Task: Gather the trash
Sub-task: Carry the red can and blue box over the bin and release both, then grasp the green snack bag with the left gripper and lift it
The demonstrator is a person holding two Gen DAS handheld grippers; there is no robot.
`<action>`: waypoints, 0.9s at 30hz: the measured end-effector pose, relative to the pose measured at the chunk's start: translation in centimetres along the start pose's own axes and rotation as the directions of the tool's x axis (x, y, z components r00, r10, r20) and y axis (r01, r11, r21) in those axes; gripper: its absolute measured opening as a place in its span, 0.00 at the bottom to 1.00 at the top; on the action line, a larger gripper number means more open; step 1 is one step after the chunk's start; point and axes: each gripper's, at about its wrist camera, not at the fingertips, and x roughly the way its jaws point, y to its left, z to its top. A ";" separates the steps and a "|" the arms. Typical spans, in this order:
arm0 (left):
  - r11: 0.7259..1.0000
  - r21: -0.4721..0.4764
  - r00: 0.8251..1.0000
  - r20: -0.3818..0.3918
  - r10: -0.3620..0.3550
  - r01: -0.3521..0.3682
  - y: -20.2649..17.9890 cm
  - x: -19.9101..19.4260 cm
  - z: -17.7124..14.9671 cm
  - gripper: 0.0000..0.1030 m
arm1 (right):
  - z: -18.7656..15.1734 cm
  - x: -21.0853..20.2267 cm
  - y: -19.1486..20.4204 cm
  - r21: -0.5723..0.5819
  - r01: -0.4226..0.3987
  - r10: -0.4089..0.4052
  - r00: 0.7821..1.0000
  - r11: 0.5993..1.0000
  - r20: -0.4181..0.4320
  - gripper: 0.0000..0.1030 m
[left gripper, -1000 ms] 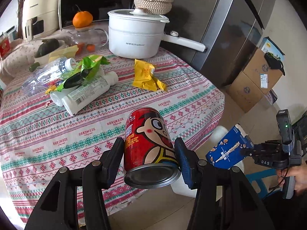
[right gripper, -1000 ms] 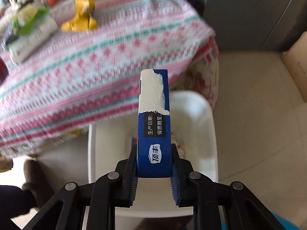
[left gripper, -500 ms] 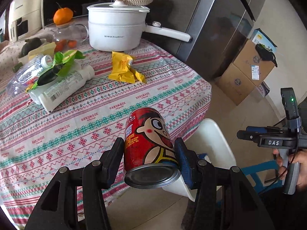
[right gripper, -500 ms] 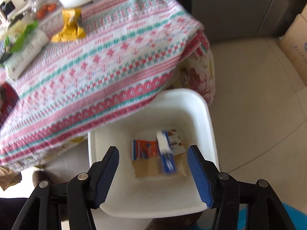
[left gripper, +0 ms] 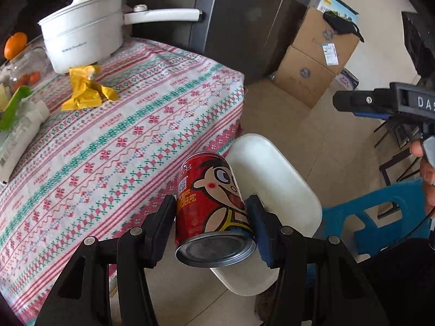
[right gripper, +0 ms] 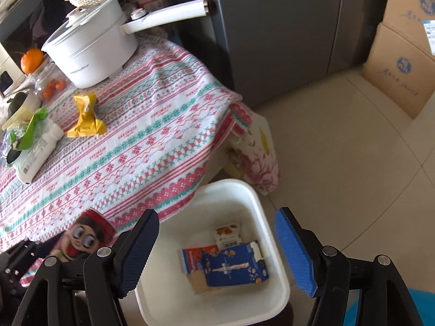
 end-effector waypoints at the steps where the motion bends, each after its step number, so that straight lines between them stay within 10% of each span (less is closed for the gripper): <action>1: 1.000 0.009 1.000 -0.004 -0.001 0.001 -0.4 0.4 -0.1 0.55 | 0.0 0.0 0.0 -0.003 0.008 -0.008 1.000 1.000 0.001 0.73; 27: 0.995 -0.041 0.994 0.049 0.095 -0.093 3.8 -2.5 1.6 0.76 | 0.0 0.9 0.6 -0.020 0.066 -0.066 0.998 0.998 -0.008 0.75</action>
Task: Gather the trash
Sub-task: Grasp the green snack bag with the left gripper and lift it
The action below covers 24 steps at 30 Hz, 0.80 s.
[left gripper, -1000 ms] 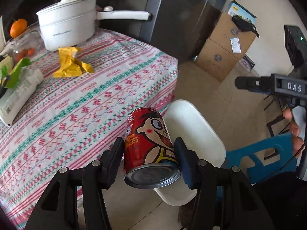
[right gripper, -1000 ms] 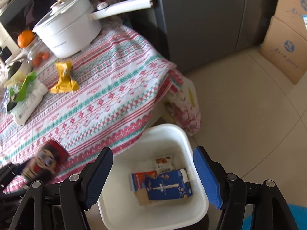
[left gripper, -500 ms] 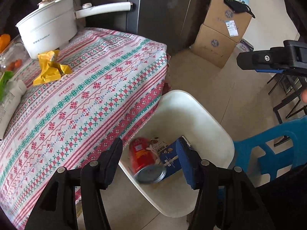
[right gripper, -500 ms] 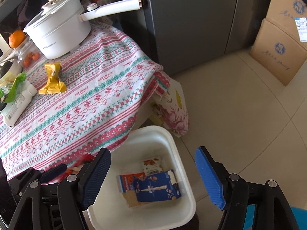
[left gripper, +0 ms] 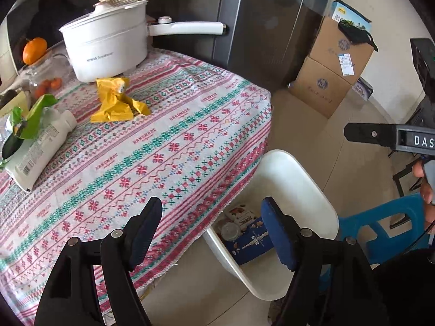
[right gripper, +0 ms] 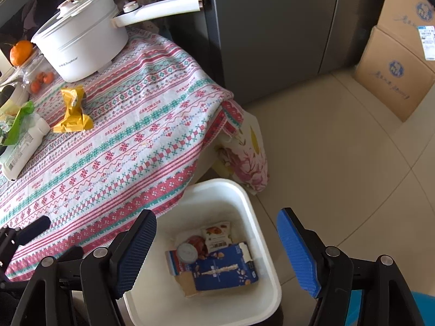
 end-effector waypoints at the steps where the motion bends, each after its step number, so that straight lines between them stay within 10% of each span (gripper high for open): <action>1: 1.000 -0.007 1.000 0.002 0.010 -0.010 0.6 -0.3 0.1 0.76 | 0.0 0.1 0.3 -0.004 0.000 0.000 1.000 1.000 -0.001 0.75; 17: 0.936 -0.235 0.961 0.030 0.277 -0.262 16.1 -5.3 0.7 0.87 | 1.4 1.3 9.0 -0.116 -0.046 0.048 0.999 0.992 0.015 0.79; 24: 0.918 -0.138 0.923 0.051 0.382 -0.372 21.1 -4.0 0.9 0.87 | 1.7 3.7 14.2 -0.178 -0.081 0.079 0.997 0.981 -0.021 0.83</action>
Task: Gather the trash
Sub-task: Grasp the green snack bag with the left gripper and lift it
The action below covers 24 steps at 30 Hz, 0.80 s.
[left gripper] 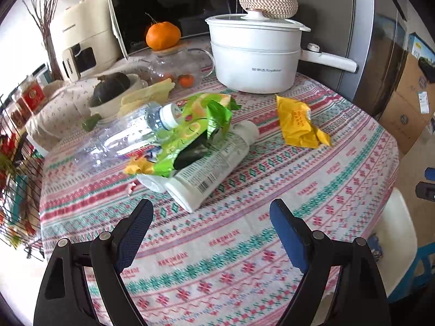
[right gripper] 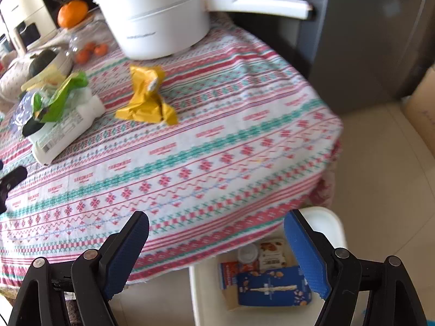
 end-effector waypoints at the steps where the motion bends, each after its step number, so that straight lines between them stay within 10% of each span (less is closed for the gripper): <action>1: 1.000 0.019 1.000 0.005 0.012 -0.012 0.3 0.5 0.1 0.87 | 0.2 0.5 0.5 -0.010 -0.002 0.002 1.000 1.000 -0.008 0.83; 10: 0.972 0.217 0.996 0.040 0.084 -0.090 0.5 5.1 1.8 0.68 | 1.4 3.0 2.5 -0.061 0.025 -0.026 0.999 0.998 -0.029 0.83; 17: 0.951 0.274 0.990 0.023 0.141 -0.142 0.1 6.7 2.2 0.09 | 2.0 4.8 2.0 -0.057 0.046 -0.049 0.997 0.997 -0.052 0.83; 24: 0.975 0.192 0.993 0.051 0.104 -0.112 0.4 2.7 1.3 0.00 | 2.7 6.2 1.5 -0.064 0.064 -0.068 0.996 0.996 -0.056 0.82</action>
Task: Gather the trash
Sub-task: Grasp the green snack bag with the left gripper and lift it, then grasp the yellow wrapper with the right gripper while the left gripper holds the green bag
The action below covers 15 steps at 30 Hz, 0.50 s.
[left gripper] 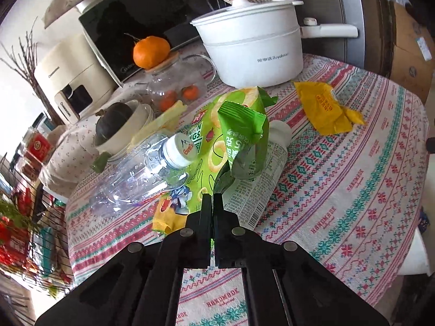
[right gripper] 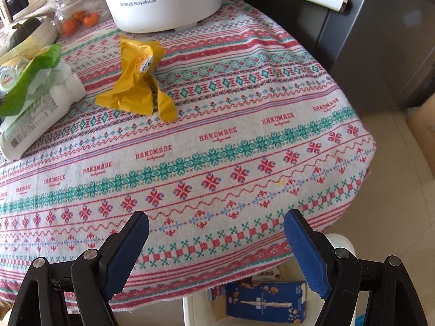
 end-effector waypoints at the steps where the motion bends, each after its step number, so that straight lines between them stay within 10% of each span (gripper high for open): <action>1: 0.999 -0.033 1.000 0.006 -0.010 0.011 0.2 -0.9 -0.2 0.00 | 0.2 0.1 -0.1 0.006 -0.010 0.010 1.000 1.000 0.005 0.83; 15: 0.937 -0.291 0.981 0.087 -0.173 0.192 2.4 -9.4 -2.7 0.00 | 4.5 4.5 2.1 0.056 -0.296 0.291 0.953 0.953 0.086 0.82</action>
